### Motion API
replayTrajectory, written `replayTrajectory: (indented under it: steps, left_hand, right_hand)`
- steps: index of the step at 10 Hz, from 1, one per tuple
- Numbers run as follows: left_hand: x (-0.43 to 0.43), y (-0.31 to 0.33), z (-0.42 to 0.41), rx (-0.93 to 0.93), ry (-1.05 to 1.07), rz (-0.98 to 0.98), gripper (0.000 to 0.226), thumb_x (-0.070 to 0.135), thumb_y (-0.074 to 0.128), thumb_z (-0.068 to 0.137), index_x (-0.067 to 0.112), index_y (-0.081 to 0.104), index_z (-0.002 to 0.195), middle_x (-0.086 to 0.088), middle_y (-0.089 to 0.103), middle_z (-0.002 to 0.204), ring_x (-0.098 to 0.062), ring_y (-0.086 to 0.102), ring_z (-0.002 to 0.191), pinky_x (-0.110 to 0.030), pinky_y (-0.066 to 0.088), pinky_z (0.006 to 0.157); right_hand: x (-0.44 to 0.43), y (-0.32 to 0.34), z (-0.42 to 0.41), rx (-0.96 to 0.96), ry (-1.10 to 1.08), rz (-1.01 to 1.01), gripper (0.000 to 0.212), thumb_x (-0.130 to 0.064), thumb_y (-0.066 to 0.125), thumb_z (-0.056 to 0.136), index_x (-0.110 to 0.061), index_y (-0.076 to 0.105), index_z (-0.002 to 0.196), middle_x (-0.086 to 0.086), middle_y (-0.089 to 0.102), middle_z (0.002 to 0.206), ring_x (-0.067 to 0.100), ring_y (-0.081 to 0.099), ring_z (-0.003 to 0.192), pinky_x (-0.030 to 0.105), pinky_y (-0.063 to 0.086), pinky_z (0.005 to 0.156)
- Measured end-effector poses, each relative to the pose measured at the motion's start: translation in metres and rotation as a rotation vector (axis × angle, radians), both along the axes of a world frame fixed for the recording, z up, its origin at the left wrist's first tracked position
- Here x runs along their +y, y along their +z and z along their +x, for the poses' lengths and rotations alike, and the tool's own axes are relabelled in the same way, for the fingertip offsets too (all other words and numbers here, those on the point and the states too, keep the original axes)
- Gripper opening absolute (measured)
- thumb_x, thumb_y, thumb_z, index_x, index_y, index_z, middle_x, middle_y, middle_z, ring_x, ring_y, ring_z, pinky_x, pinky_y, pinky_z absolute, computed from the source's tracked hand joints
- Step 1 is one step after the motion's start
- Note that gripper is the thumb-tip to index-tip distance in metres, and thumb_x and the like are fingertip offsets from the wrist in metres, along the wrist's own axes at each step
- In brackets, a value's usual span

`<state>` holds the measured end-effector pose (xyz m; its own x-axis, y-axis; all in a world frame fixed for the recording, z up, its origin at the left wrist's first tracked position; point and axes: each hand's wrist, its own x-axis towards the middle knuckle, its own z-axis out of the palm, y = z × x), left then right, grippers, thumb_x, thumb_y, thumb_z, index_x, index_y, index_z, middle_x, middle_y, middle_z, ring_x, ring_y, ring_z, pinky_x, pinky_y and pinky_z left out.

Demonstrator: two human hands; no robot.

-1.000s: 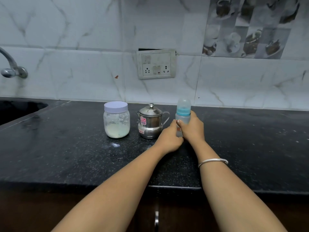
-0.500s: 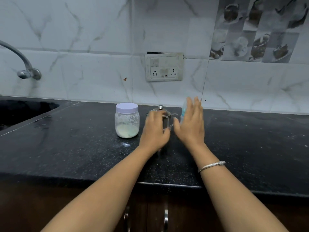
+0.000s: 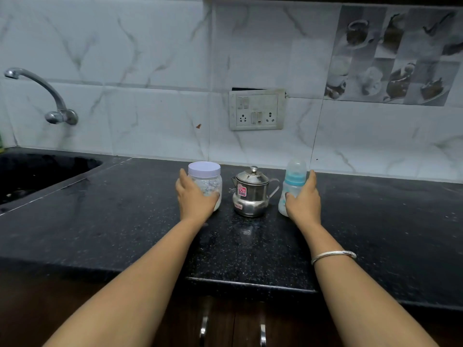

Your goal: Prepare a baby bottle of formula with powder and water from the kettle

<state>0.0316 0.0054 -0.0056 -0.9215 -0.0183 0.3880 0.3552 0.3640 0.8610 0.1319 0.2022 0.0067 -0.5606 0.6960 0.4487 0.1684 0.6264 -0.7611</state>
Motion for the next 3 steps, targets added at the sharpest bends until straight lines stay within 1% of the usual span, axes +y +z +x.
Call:
replayTrajectory:
  steps: [1,2,3]
  left_hand:
    - [0.0016,-0.0069,-0.0120,0.022,-0.063,-0.045,0.101,0.023,0.076,0.074,0.012,0.008,0.147,-0.017,0.027,0.146,-0.035,0.033,0.132,-0.048,0.032,0.108]
    - [0.0014,-0.0050,-0.0080,0.015,-0.096,-0.053,0.098,0.022,0.076,0.075,0.012,0.010,0.147,-0.017,0.028,0.146,-0.034,0.035,0.132,-0.047,0.033,0.108]
    - [0.0031,-0.0053,-0.0073,0.030,-0.069,-0.039,0.104,0.025,0.076,0.075,0.011,0.003,0.148,-0.017,0.013,0.154,-0.032,0.018,0.142,-0.046,0.023,0.114]
  right_hand:
    - [0.0051,-0.0017,-0.0057,-0.001,0.011,0.007,0.071,-0.007,0.060,0.085,-0.015,0.022,0.144,0.019,0.050,0.127,0.037,0.051,0.114,0.044,0.043,0.094]
    - [0.0048,-0.0015,-0.0052,-0.014,0.021,-0.007,0.069,-0.006,0.058,0.086,-0.016,0.023,0.144,0.018,0.050,0.127,0.036,0.051,0.114,0.044,0.043,0.094]
    - [0.0081,-0.0021,-0.0091,0.024,0.003,0.000,0.074,-0.009,0.060,0.084,-0.016,0.019,0.145,0.018,0.046,0.133,0.037,0.047,0.120,0.046,0.042,0.098]
